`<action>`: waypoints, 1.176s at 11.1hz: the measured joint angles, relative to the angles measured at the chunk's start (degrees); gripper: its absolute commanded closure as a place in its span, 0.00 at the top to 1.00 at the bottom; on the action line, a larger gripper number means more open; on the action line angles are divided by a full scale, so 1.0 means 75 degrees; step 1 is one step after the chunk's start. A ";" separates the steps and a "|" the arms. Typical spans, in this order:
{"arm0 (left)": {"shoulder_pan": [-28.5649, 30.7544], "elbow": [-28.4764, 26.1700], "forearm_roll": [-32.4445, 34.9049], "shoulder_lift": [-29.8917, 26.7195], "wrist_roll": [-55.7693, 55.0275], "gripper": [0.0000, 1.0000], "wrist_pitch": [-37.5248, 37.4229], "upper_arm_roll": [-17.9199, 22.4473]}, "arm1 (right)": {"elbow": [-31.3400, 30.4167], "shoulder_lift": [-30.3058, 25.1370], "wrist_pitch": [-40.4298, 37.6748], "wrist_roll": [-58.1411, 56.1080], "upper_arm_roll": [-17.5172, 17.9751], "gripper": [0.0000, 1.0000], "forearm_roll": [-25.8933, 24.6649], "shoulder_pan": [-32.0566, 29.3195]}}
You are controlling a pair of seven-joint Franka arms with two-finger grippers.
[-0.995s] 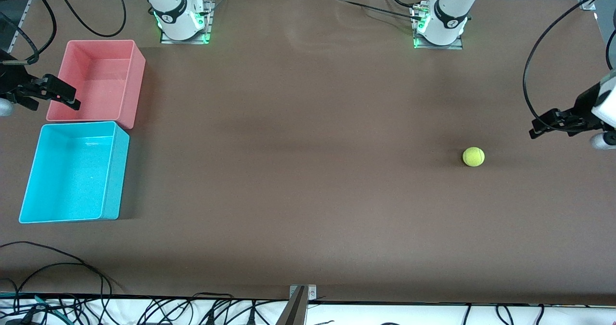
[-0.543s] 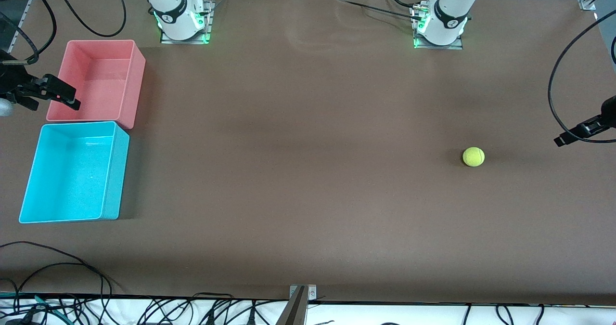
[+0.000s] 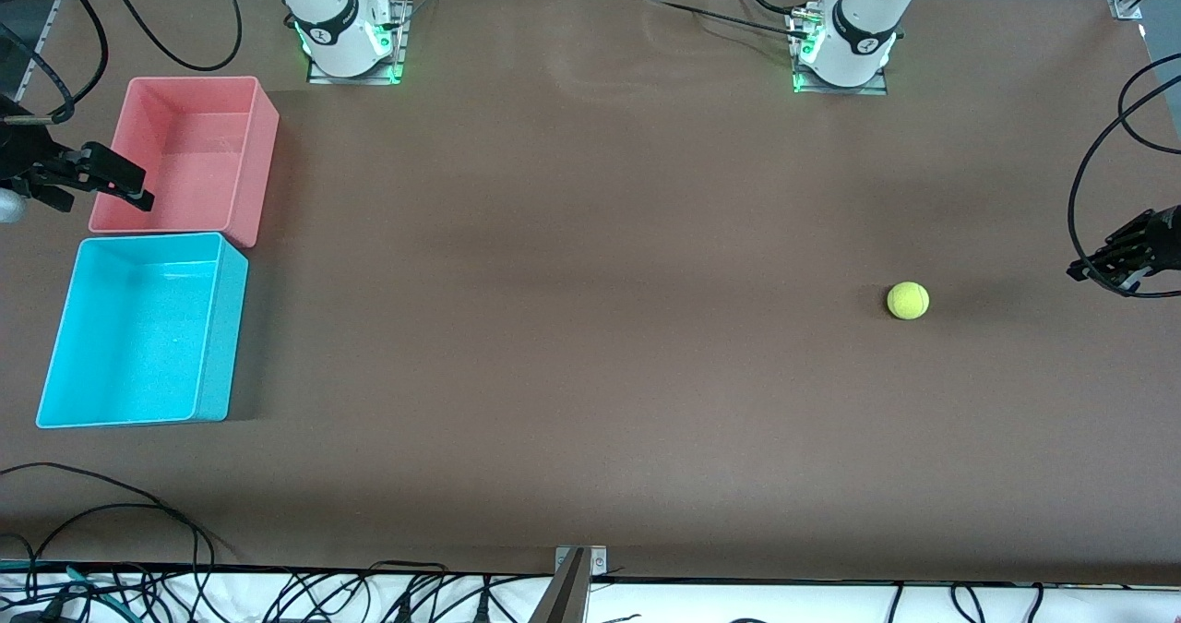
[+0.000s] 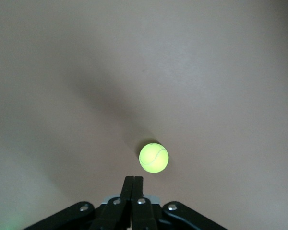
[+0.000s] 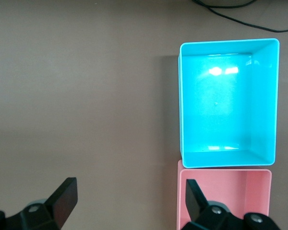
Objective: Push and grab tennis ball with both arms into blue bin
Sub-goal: 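Lower the left gripper to the table beside the yellow tennis ball, then push the tennis ball with the left gripper toward the blue bin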
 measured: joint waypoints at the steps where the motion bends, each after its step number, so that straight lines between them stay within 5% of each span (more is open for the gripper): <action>1: 0.0044 -0.0011 0.0039 0.0211 -0.0486 0.00 0.0000 0.0019 | 0.0001 0.0000 0.0000 0.0000 0.0001 1.00 0.0000 0.0000; 6: 0.0099 -0.0436 0.0195 0.0976 -0.2868 0.00 0.0251 -0.0032 | 0.0003 0.0000 0.0000 0.0000 0.0000 1.00 0.0000 -0.0001; 13: -0.0107 -0.2733 0.0191 0.1137 -0.3613 0.00 0.3545 -0.0128 | 0.0004 0.0000 0.0000 0.0000 0.0000 1.00 0.0000 -0.0001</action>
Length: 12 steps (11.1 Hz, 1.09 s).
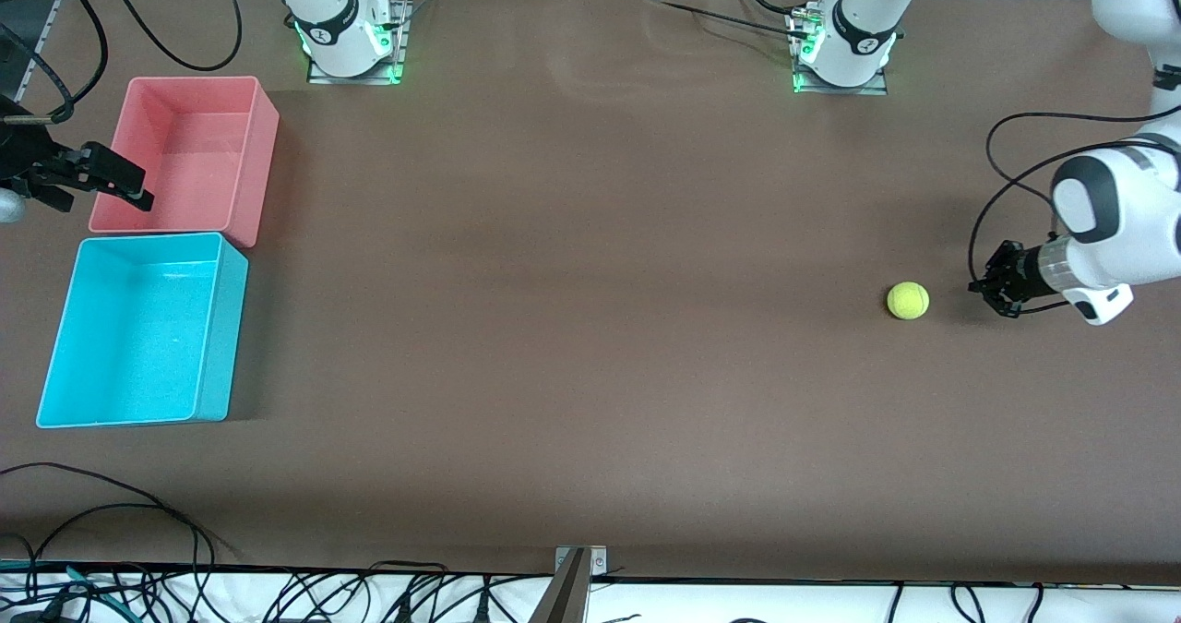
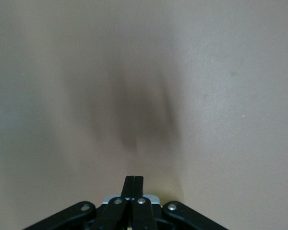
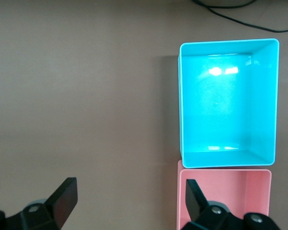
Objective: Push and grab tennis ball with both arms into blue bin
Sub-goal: 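Push the tennis ball with the left gripper toward the blue bin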
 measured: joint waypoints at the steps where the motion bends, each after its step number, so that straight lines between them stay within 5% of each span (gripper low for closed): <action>1: -0.0075 -0.0309 0.0000 0.0035 -0.0184 0.00 0.0487 -0.0085 | 0.0000 0.0000 0.0000 0.0000 0.0000 1.00 0.0000 0.0000; 12: -0.0428 -0.0825 0.0000 0.0356 -0.1164 0.00 0.1712 -0.0224 | 0.0001 0.0000 0.0000 0.0000 -0.0001 1.00 0.0000 0.0000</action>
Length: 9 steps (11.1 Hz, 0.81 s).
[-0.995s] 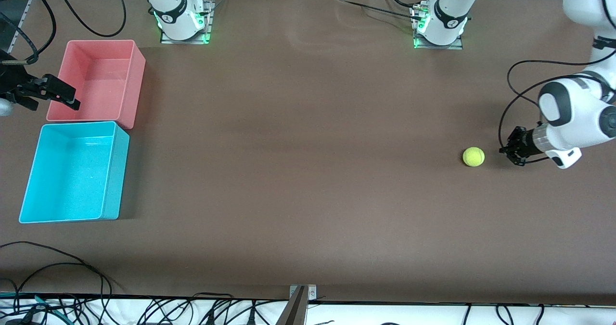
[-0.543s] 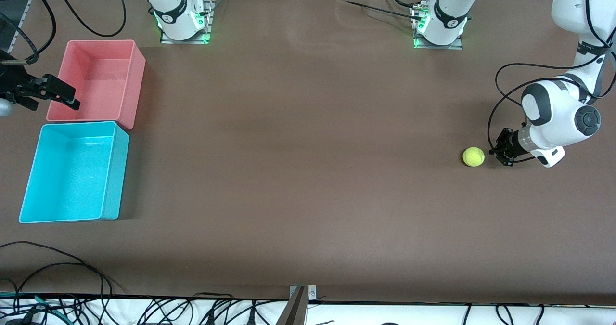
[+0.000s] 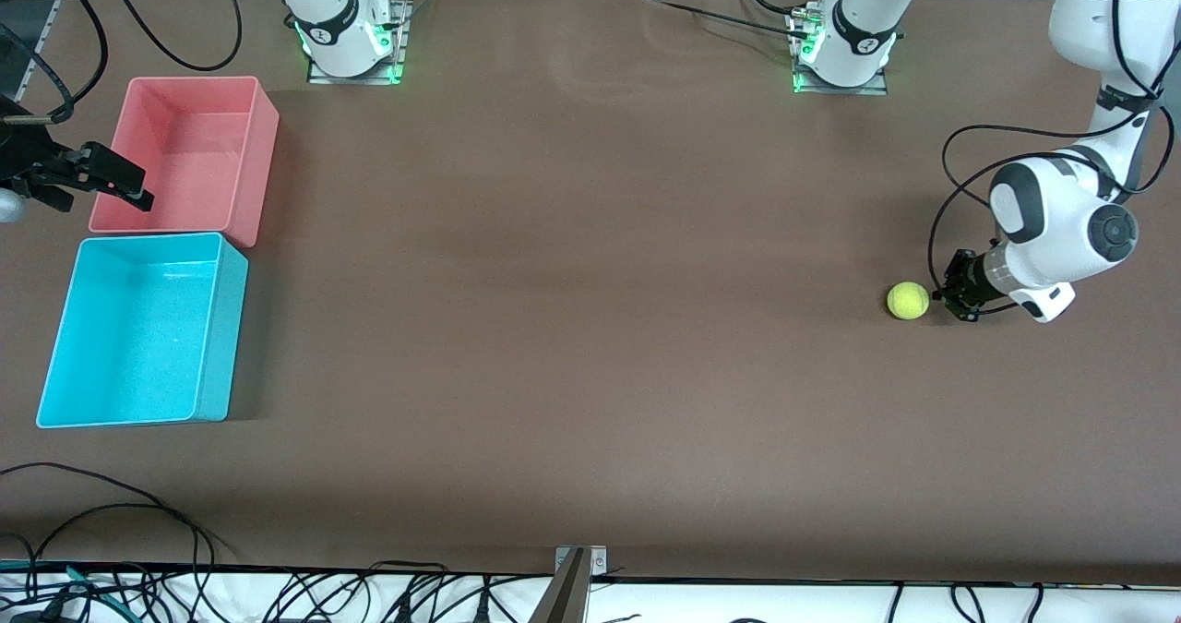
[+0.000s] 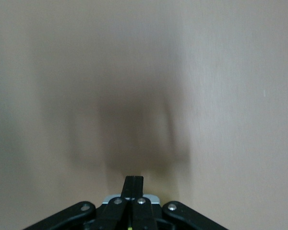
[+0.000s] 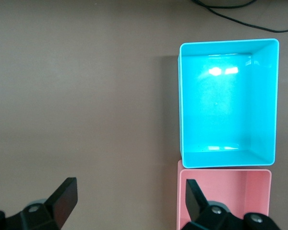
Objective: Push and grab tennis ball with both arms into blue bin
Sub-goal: 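Push the tennis ball with the left gripper toward the blue bin, then raise the left gripper away while the right gripper reaches the ball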
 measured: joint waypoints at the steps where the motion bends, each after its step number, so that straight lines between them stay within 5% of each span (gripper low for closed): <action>1: -0.0376 0.0001 -0.0002 0.0026 -0.0715 0.00 0.0001 -0.0077 | 0.0000 0.0000 0.0000 0.0000 0.0000 1.00 0.0000 0.0000; 5: -0.2268 0.0547 -0.0032 0.0220 -0.4237 0.00 0.0093 -0.0689 | 0.0004 0.0000 -0.0001 0.0000 -0.0001 1.00 0.0000 -0.0002; 9: -0.1596 0.0746 -0.0030 0.0264 -0.3038 0.00 -0.0401 -0.0603 | 0.0004 0.0001 -0.0001 0.0000 -0.0003 1.00 0.0000 -0.0004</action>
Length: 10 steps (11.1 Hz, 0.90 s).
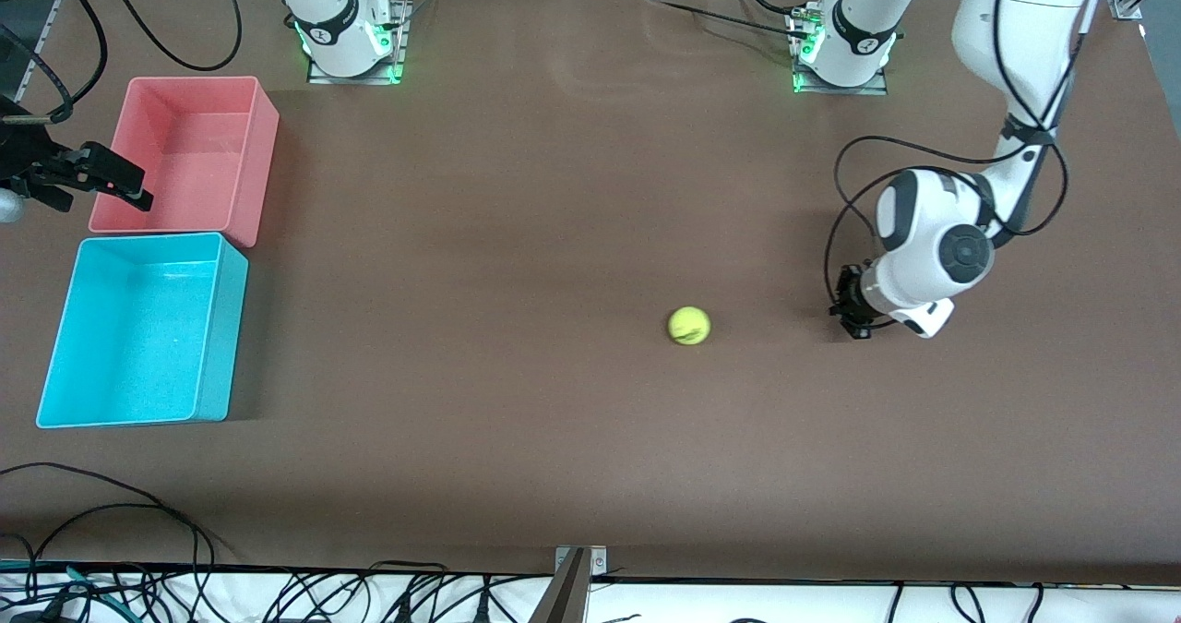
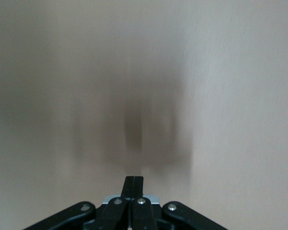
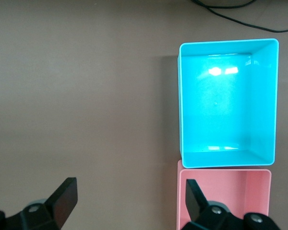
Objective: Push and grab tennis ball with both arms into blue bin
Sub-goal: 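Raise the left gripper away while the right gripper reaches the ball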
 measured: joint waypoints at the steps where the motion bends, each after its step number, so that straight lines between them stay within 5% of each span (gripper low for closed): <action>1: 0.0379 0.0052 0.0002 -0.0062 0.0871 0.00 -0.0233 0.0013 | 0.0001 0.0000 0.0000 0.0000 0.0000 1.00 0.0000 0.0000; 5: 0.1451 0.0274 0.0008 -0.0517 0.4595 0.00 -0.0452 0.0035 | -0.0008 0.0240 0.0075 0.0035 -0.0068 1.00 0.0023 -0.0030; 10: 0.1533 0.0320 0.0012 -0.1624 0.7777 0.00 -0.0938 0.0034 | -0.0019 0.1663 0.2250 0.0038 -0.0089 1.00 0.0023 -0.0088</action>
